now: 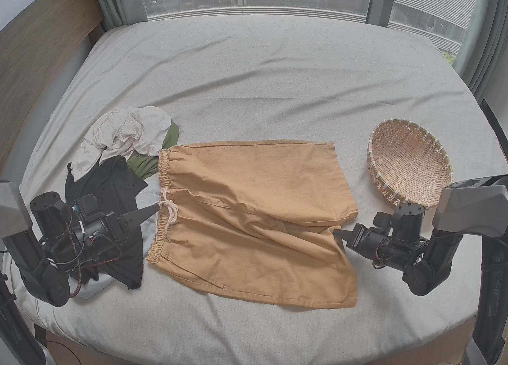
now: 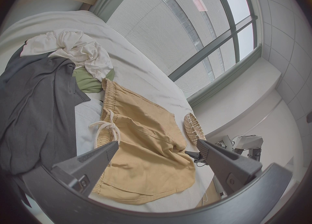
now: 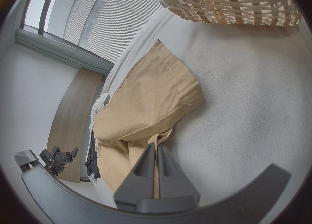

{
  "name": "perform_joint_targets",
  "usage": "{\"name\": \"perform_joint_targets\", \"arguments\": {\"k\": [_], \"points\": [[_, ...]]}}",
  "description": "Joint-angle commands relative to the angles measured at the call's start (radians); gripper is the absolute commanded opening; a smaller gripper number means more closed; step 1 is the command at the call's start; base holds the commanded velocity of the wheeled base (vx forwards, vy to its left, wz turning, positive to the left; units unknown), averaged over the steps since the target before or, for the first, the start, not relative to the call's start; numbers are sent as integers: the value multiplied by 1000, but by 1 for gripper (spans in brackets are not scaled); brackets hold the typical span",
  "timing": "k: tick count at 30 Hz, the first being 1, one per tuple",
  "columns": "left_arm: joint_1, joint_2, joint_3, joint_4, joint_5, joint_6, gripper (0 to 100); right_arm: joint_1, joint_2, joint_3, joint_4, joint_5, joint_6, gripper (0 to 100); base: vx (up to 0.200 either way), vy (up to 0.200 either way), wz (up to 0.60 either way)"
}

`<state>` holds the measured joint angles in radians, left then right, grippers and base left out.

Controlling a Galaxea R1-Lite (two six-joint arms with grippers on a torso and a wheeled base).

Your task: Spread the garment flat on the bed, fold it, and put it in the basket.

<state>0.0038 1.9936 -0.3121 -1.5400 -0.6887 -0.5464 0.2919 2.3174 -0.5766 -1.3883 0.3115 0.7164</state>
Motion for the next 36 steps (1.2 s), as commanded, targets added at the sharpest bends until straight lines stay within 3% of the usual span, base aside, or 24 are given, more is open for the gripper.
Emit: {"name": "perform_joint_targets", "arguments": {"k": [1,9,14,26,27,36], "points": [[-1,4,1,0,0,0,100,0,-30,32,-1,-3,-2,0,0,0,0],[7,8,18,0,3,0,100,-46,-196,95,52,-15,-31,0,0,0,0],[13,27,28,1,5,17,100,-91,-199,93,87,-26,-71,0,0,0,0],[33,123,73,1,14,109,100,-92,-187,83,81,-52,-98,0,0,0,0],[33,125,74,3,14,109,100,-92,-187,80,77,-57,-97,100,0,0,0],[31,163,114,12,40,112,100,-85,-222,101,74,-92,-100,100,0,0,0]]}}
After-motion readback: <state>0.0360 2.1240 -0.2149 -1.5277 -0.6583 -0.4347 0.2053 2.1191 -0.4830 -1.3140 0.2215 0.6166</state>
